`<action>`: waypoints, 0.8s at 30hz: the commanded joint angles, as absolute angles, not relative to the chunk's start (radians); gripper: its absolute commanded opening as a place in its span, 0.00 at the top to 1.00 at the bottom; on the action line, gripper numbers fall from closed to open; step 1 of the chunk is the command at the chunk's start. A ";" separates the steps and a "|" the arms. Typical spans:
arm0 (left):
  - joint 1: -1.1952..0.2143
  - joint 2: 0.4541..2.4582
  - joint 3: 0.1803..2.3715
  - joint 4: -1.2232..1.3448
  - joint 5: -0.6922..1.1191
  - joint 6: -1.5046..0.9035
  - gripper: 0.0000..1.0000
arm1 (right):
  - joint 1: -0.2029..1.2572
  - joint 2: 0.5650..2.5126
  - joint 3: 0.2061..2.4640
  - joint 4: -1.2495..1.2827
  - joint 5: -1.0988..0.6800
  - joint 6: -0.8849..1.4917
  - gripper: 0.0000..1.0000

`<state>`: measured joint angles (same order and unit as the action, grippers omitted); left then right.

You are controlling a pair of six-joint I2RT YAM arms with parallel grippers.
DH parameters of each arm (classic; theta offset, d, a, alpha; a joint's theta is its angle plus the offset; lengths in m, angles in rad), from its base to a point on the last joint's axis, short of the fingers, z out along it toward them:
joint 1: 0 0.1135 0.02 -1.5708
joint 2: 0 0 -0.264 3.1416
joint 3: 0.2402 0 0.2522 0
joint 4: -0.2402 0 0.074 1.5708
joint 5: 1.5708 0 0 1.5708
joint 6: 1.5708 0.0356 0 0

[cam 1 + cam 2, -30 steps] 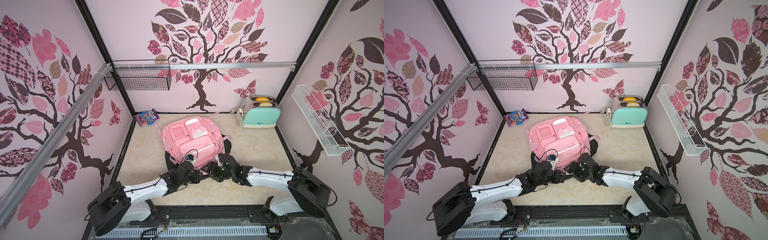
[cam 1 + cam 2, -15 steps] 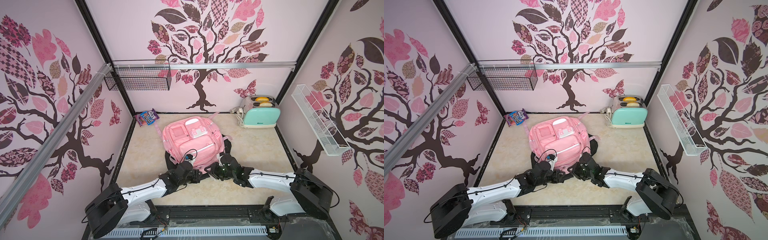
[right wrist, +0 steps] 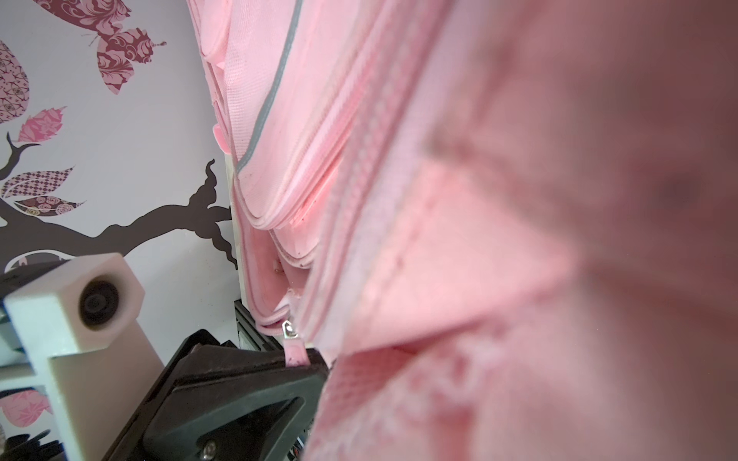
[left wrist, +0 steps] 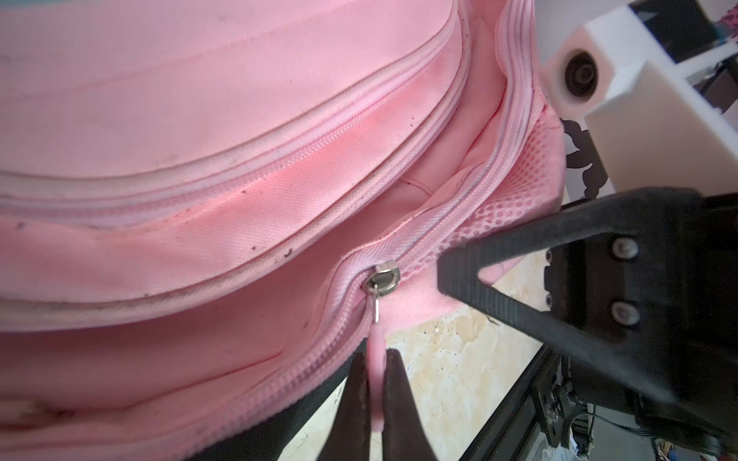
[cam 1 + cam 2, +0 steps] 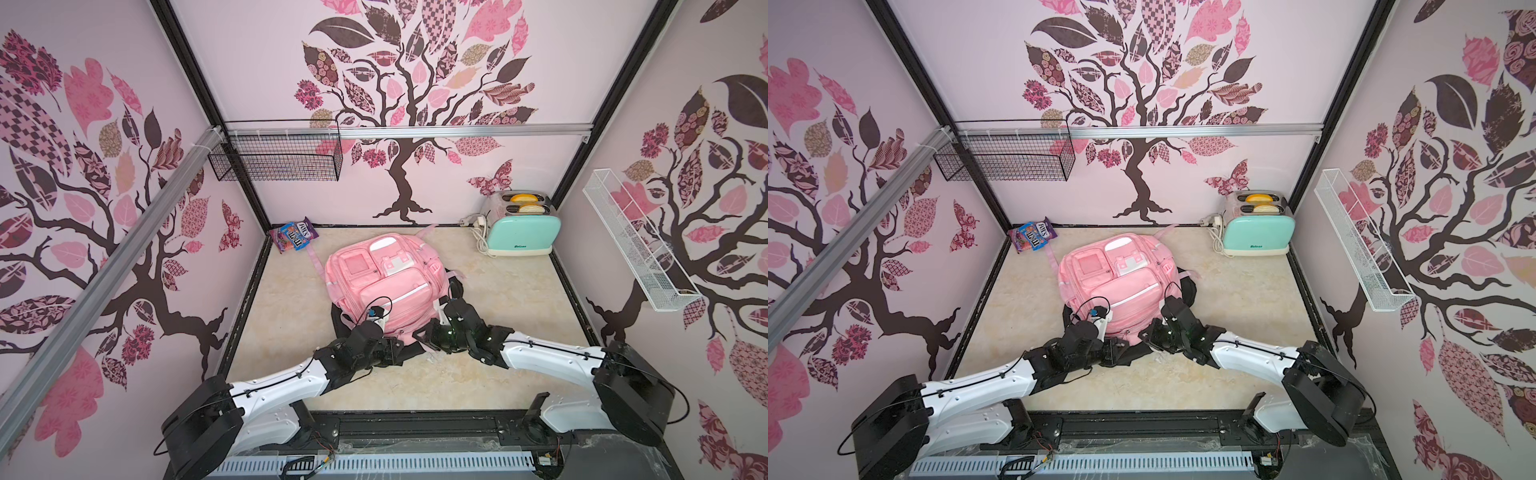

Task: Zip up the backpack
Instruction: Zip the zipper on the backpack.

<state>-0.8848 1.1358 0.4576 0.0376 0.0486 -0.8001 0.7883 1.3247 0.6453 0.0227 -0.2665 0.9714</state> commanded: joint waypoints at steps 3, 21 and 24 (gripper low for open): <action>-0.844 1.135 0.449 -0.096 -0.001 -0.790 1.00 | 0.711 1.248 0.689 -0.110 -0.247 0.850 1.00; -0.840 1.172 0.434 -0.046 0.042 -0.795 1.00 | 0.672 1.284 0.662 -0.028 -0.388 0.940 0.66; -0.839 1.186 0.426 -0.003 0.065 -0.799 1.00 | 0.681 1.285 0.654 -0.002 -0.405 1.001 0.55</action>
